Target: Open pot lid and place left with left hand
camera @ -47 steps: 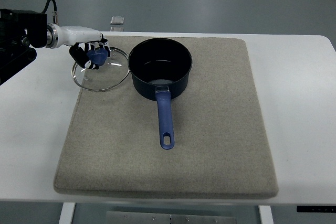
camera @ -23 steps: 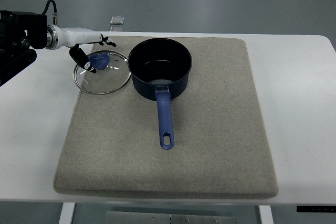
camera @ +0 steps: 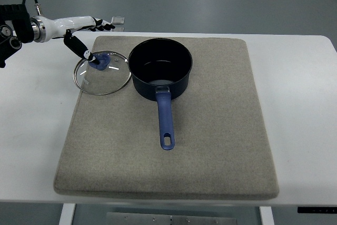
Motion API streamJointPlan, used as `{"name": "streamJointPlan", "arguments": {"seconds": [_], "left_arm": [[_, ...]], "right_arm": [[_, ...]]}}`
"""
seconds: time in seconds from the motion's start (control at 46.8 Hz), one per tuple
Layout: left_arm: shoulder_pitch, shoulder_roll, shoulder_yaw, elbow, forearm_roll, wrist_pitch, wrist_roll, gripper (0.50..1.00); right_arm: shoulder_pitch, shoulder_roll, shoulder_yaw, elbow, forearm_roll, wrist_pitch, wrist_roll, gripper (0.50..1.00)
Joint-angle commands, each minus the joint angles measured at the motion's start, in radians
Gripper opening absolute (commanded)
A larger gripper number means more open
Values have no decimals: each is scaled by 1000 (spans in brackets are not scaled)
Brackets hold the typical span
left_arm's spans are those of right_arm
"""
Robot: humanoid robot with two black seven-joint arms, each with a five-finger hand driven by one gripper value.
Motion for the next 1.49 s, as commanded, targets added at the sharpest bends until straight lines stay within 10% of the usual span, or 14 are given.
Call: {"name": "streamJointPlan", "arguments": {"seconds": [0.0,0.79,1.217,1.473], "left_arm": [[0,26,1,0,-159,0,0,990],[153,-71,-127,178,-1061,-65,9,992],[196,-149,-303,328,-1256,-252,278,992],[196,-149,-302,328,-1357,-252,298,992]], "right_arm": [[0,0,0,0,0,0,0,917],[0,0,0,0,0,0,0,917],[0,0,0,0,0,0,0,917],[0,0,0,0,0,0,0,917]]}}
